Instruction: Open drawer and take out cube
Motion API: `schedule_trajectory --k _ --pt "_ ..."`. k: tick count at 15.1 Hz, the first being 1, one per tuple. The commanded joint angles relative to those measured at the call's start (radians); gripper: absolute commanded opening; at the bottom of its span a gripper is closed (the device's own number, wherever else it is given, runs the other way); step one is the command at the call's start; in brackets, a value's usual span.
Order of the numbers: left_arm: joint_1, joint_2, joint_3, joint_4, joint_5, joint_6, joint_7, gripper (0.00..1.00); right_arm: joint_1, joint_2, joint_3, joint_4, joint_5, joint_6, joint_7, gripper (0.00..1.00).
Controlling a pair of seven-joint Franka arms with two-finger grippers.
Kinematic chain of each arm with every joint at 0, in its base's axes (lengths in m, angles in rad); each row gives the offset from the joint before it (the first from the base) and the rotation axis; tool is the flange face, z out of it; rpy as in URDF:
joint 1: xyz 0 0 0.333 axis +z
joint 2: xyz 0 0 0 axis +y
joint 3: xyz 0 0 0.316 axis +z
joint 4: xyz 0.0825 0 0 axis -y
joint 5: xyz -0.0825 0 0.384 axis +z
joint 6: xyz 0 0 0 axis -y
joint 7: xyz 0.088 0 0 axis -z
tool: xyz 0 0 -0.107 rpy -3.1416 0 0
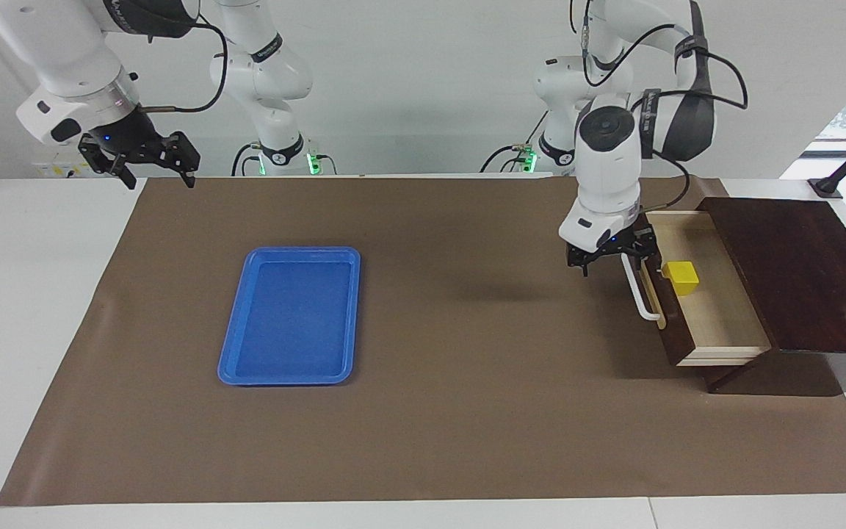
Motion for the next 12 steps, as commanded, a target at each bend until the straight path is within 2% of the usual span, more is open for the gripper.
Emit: schedule_trajectory --k 1,2,5,8,12 --pt "0.009 -0.002 0.081 0.141 -0.085 -0.1 -0.002 1.0 -0.015 -0.015 0.007 -0.022 0.007 0.015 0.012 1.0" --pt "0.04 -0.002 0.151 0.212 -0.197 -0.147 -0.077 1.0 -0.015 -0.015 0.007 -0.022 0.007 0.013 0.012 1.0" --pt "0.087 -0.003 0.216 0.22 -0.288 -0.133 -0.305 1.0 -0.015 -0.015 0.007 -0.022 0.007 0.013 0.012 1.0" --pt "0.153 -0.025 0.218 0.18 -0.297 -0.071 -0.564 1.0 -0.015 -0.015 0.007 -0.022 0.007 0.011 0.012 1.0" --pt "0.22 -0.054 0.215 0.104 -0.299 -0.03 -0.781 1.0 -0.015 -0.015 0.009 -0.022 0.007 0.016 0.012 1.0"
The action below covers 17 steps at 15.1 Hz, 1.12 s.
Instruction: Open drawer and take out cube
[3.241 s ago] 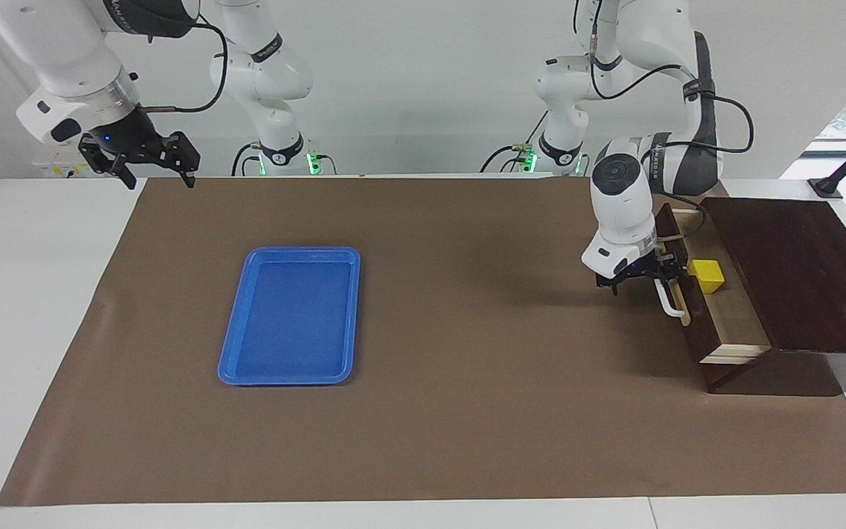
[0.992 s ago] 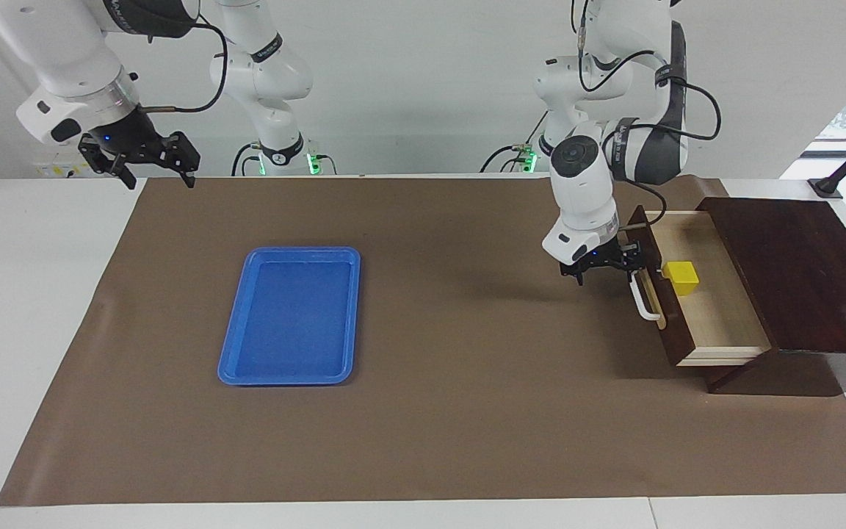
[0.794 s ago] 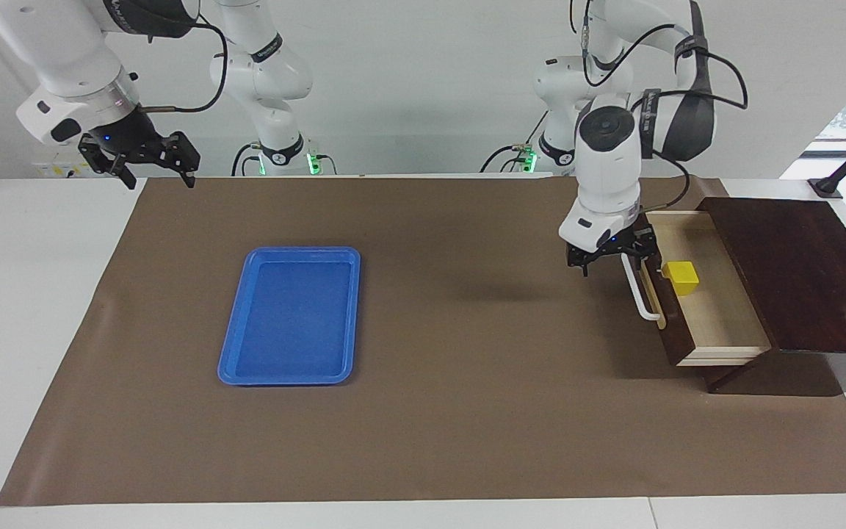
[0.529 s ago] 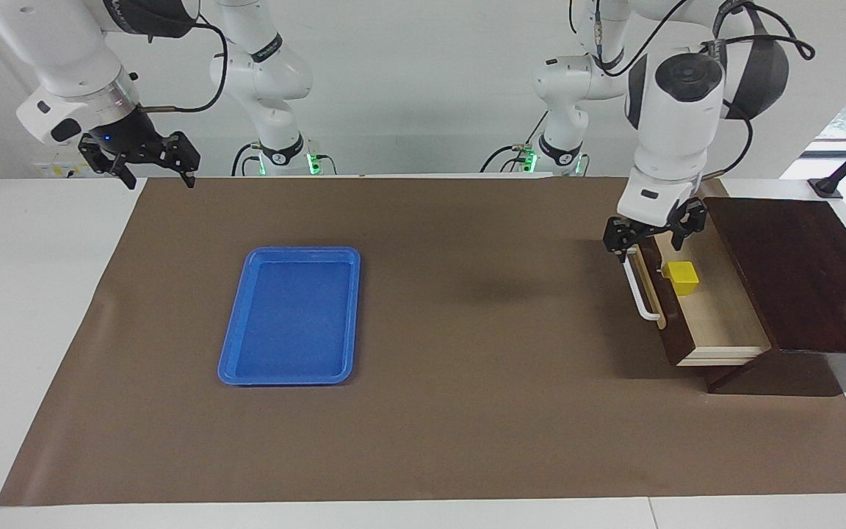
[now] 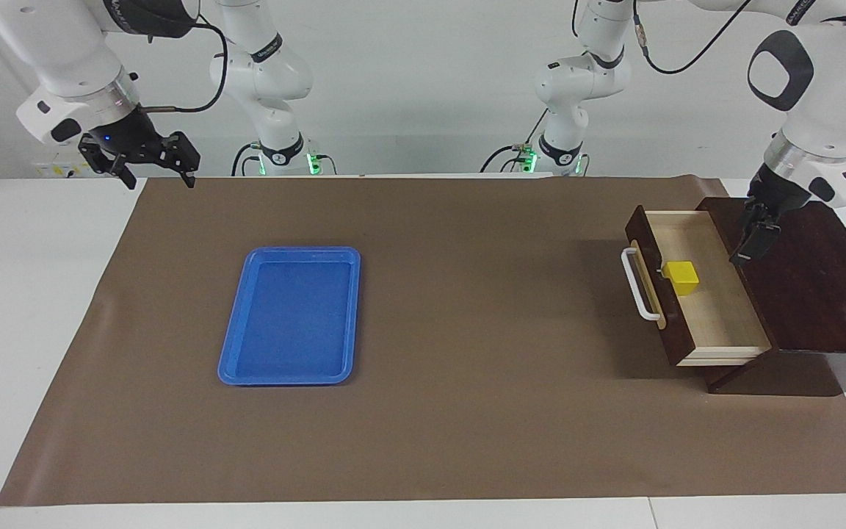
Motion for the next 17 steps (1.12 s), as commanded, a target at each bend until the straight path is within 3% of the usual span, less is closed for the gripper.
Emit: schedule_trajectory --k 1,5,17 --pt "0.038 -0.058 -0.01 -0.114 -0.017 0.061 -0.156 1.0 -0.013 -0.015 0.007 -0.022 0.007 0.016 0.012 1.0" --pt "0.127 -0.078 -0.093 -0.211 -0.017 0.101 -0.305 1.0 -0.013 -0.015 0.007 -0.022 0.007 0.016 0.01 1.0" --pt "0.108 -0.031 -0.098 -0.287 -0.015 0.231 -0.44 1.0 -0.013 -0.015 0.007 -0.022 0.006 0.019 0.01 1.0"
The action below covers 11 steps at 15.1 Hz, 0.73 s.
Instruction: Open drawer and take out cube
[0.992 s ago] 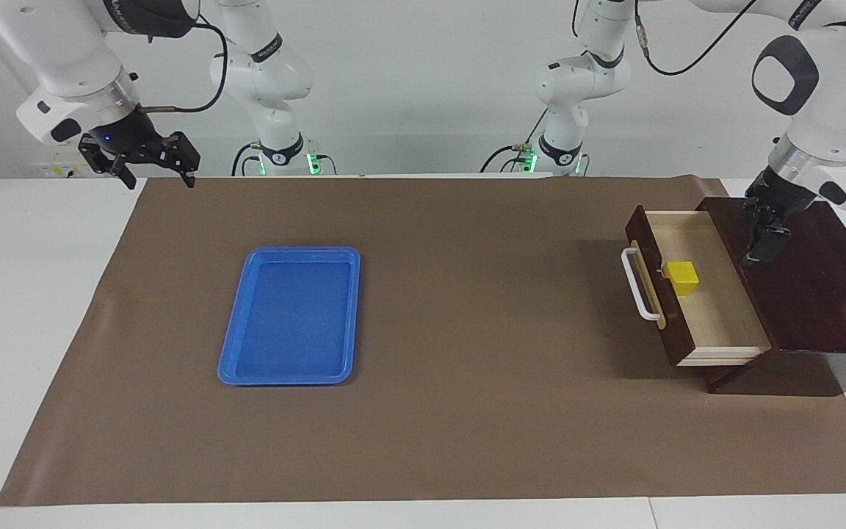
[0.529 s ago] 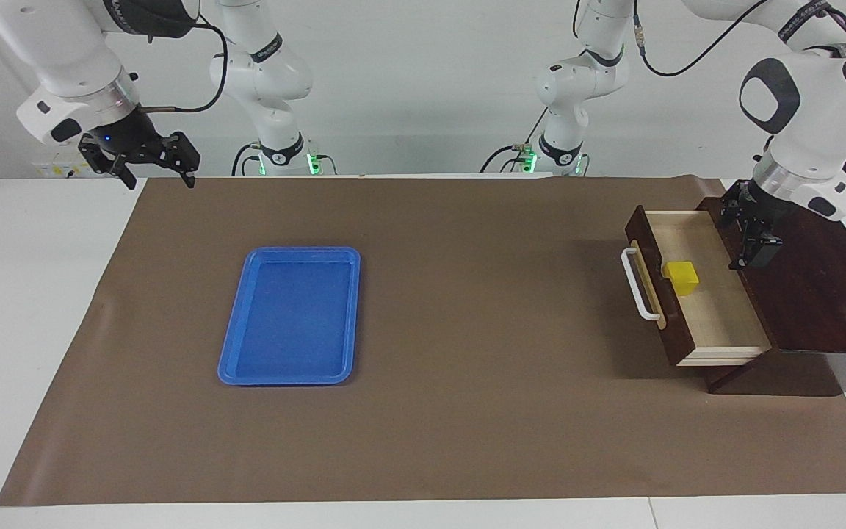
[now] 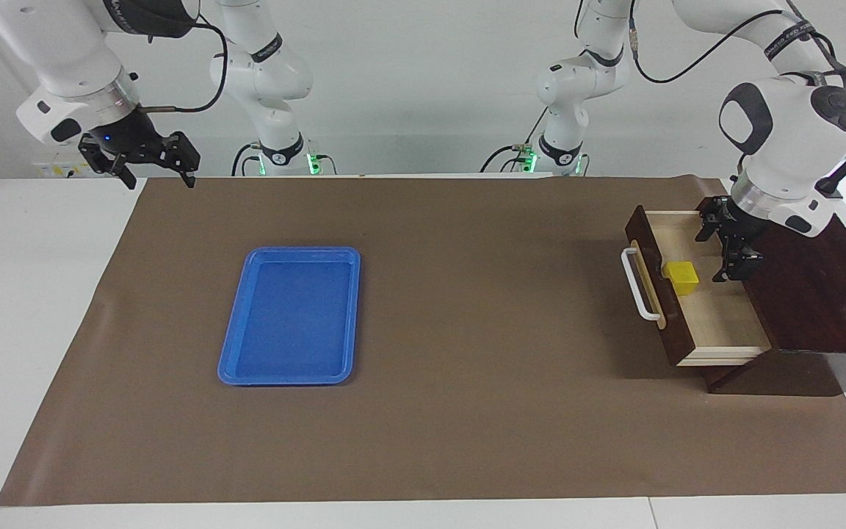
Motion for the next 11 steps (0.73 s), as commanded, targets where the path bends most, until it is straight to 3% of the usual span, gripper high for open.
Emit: schedule_trajectory --k 1,11 --pt "0.001 -0.006 -0.005 -0.044 -0.014 0.055 -0.025 1.0 -0.013 -0.015 0.007 -0.022 0.006 0.019 0.01 1.0" --pt "-0.01 -0.02 -0.008 -0.123 -0.014 0.085 -0.037 1.0 -0.013 -0.017 0.007 -0.023 0.006 0.021 0.01 1.0"
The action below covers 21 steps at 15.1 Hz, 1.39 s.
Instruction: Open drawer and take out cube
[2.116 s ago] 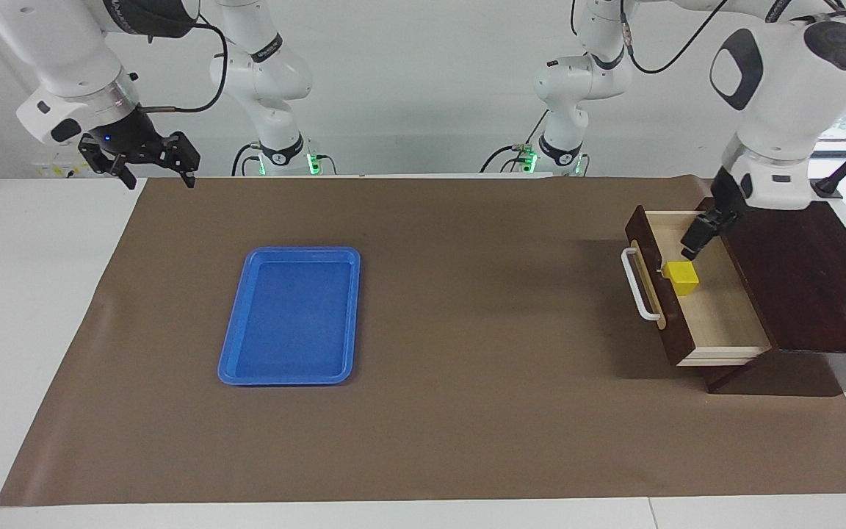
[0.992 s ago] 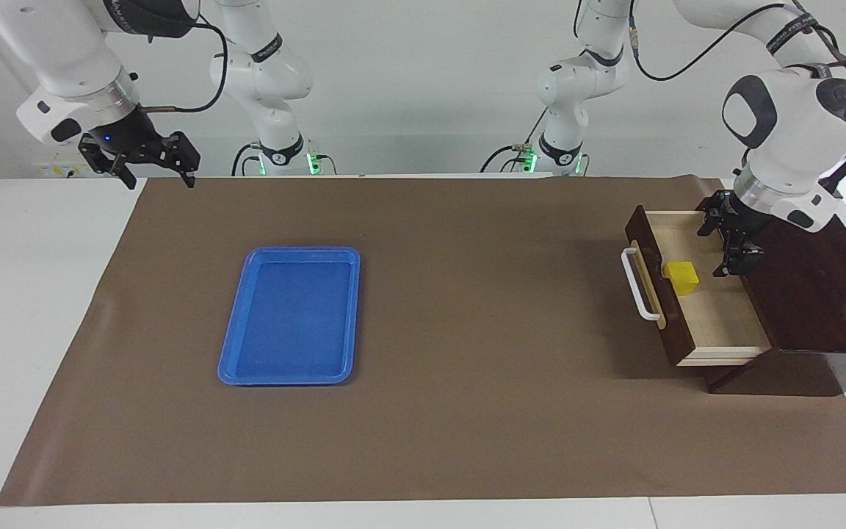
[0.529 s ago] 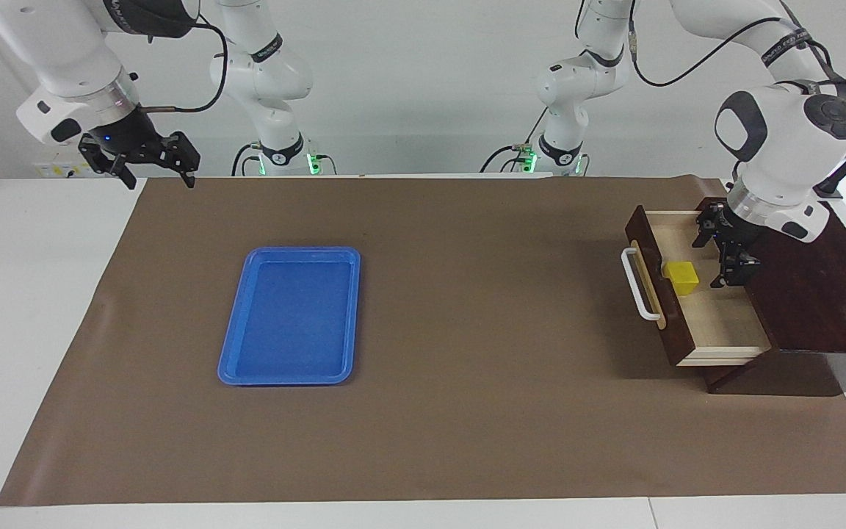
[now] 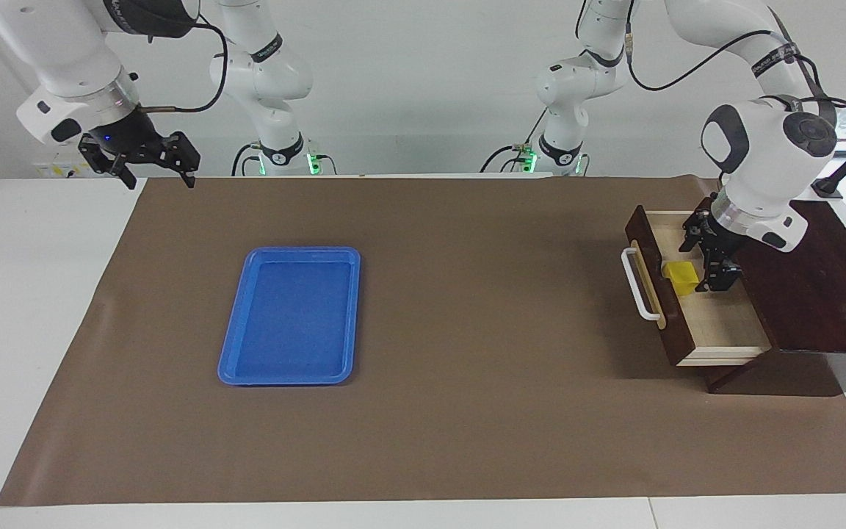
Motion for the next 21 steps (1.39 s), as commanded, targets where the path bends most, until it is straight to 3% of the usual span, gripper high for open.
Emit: schedule_trajectory --k 1,5,8,11,13,14,15,19,21 --pt "-0.006 -0.028 -0.002 -0.04 -0.013 0.025 -0.012 1.0 -0.012 -0.017 0.007 -0.023 0.006 0.021 0.01 1.0" --pt "-0.008 -0.03 -0.002 -0.061 -0.013 0.049 -0.012 1.0 -0.013 -0.017 0.007 -0.028 0.006 0.021 0.01 1.0" --pt "-0.008 -0.028 -0.002 -0.06 -0.013 0.049 -0.011 0.9 -0.012 -0.017 0.007 -0.028 0.006 0.021 0.01 1.0" --pt "-0.008 -0.028 -0.002 -0.054 -0.013 0.045 -0.002 0.64 -0.012 -0.017 0.007 -0.028 0.006 0.021 0.01 1.0" --pt "-0.008 -0.023 -0.002 -0.045 -0.013 0.04 0.0 0.32 -0.012 -0.017 0.007 -0.029 0.007 0.021 0.012 1.0" --pt "-0.008 -0.023 -0.002 -0.042 -0.015 0.037 0.001 0.1 -0.012 -0.018 0.007 -0.029 0.007 0.021 0.016 1.0" --pt "-0.008 -0.022 -0.002 -0.037 -0.015 0.037 0.001 0.0 -0.012 -0.018 0.009 -0.031 0.009 0.018 0.019 1.0" --pt "-0.008 -0.011 -0.003 0.009 -0.021 0.022 -0.002 0.0 -0.002 -0.024 0.007 -0.051 0.081 0.022 0.157 1.0" --pt "-0.006 0.024 -0.003 0.101 -0.022 -0.042 0.001 0.0 0.013 -0.023 0.012 -0.063 0.134 0.022 0.291 1.0"
